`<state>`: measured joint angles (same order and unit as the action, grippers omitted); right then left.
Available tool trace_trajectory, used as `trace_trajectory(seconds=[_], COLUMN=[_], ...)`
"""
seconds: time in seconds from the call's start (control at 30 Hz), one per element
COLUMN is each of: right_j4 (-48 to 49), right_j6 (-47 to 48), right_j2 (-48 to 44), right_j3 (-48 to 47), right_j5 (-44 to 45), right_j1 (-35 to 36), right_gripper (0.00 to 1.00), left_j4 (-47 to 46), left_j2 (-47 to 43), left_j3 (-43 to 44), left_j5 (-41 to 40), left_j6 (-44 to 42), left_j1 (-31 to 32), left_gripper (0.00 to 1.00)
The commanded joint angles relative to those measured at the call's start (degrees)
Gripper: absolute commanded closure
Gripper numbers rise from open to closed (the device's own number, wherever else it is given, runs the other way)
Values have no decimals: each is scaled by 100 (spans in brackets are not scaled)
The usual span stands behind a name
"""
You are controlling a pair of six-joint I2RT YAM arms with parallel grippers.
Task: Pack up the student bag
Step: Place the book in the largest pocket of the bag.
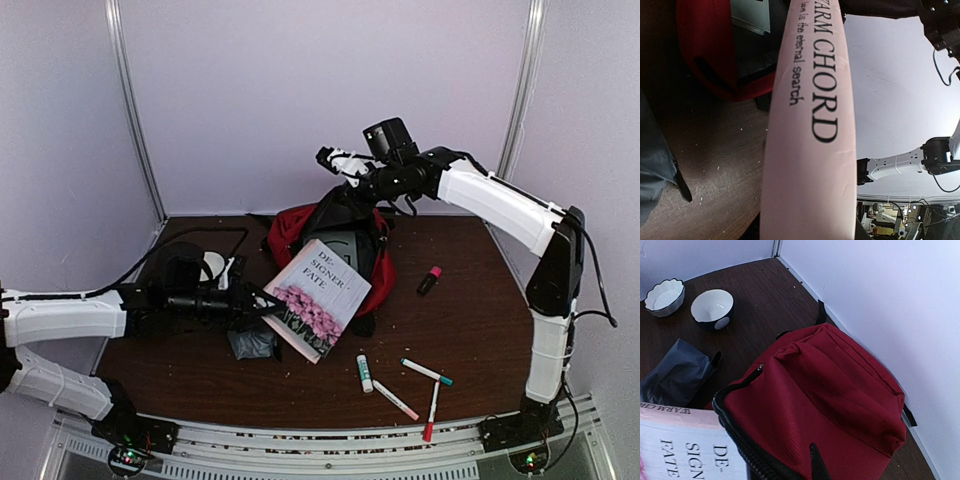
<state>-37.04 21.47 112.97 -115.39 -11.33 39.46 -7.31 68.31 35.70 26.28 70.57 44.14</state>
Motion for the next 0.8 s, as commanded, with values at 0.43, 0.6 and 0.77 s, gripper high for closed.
trace_trajectory(seconds=[0.43,0.6,0.77], right_j4=[286,267,288], right_j6=[-403,-370,-504], right_j2=[-1085,-1194,-1250], right_j3=[990,1131,1194], right_j5=[-777,-845,-1024], right_j1=[213,236,293], right_gripper=[100,100,100], left_j4=[-2256,-1672,-1524], left_j2=[1212,589,392], left_j3=[289,163,211], left_j5=[-697,-772,-1113], left_j6=[1048,823,640], left_j1=[-248,-399,-465], left_gripper=[71,71,71])
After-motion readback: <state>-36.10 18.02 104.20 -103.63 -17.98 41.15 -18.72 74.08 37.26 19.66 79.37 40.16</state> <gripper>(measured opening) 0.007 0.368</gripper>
